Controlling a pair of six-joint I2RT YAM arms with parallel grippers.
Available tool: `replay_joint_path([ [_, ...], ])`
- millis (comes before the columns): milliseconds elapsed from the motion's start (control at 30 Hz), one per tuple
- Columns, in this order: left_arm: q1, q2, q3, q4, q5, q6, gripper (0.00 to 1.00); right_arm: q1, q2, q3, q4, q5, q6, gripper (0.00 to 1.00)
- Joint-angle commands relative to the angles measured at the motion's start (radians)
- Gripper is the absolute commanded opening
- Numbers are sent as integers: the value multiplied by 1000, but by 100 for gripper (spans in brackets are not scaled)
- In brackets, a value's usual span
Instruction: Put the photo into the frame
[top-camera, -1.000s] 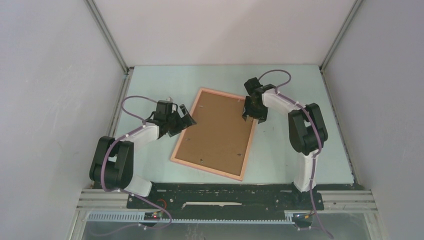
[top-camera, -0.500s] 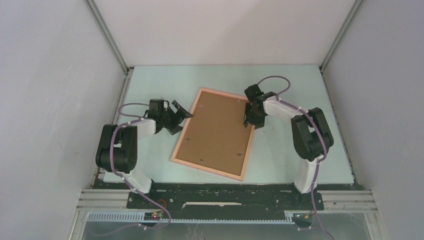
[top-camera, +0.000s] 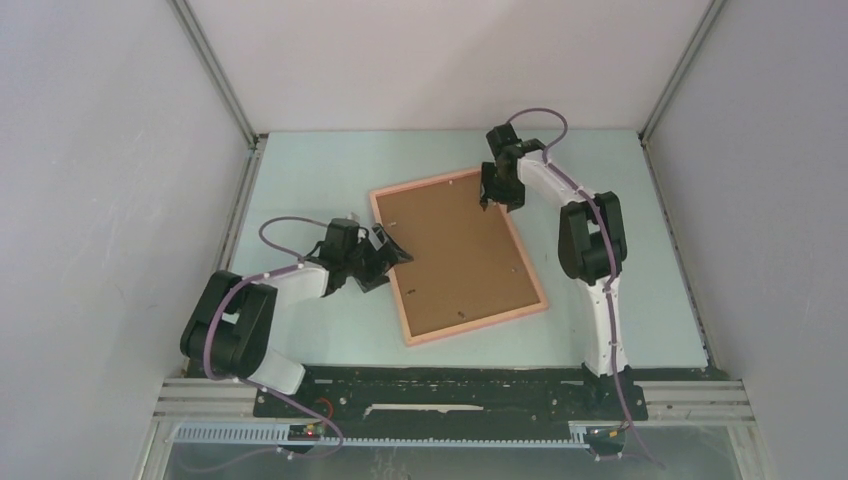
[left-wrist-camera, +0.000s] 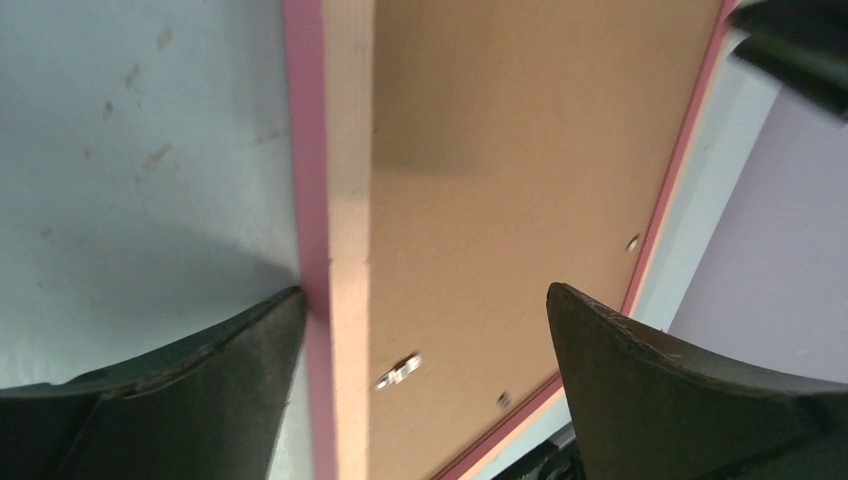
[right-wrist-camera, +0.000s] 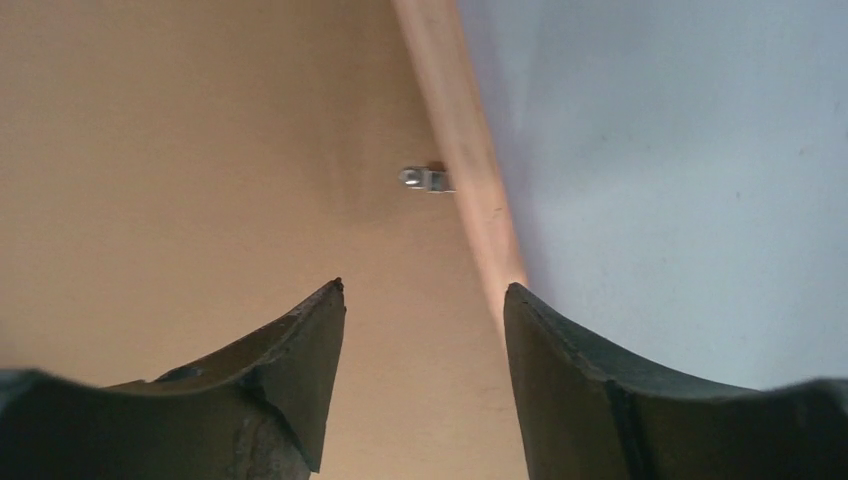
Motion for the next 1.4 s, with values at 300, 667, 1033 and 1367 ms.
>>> replay_joint_path([
  [300,-5,-86,21,-145,-80,121,100,-33,-396,-469,23,-73,36,75],
  [667,-4,-57,12,-71,-47,126,98,-17,-503,-738,164,-93,66,75],
  [1033,-4,-58,7,-62,-42,126,98,-18,-440,-704,174,-60,96,70],
  [1367,-4,-58,5,-58,-38,127,98,1,-394,-684,140,-28,81,45],
])
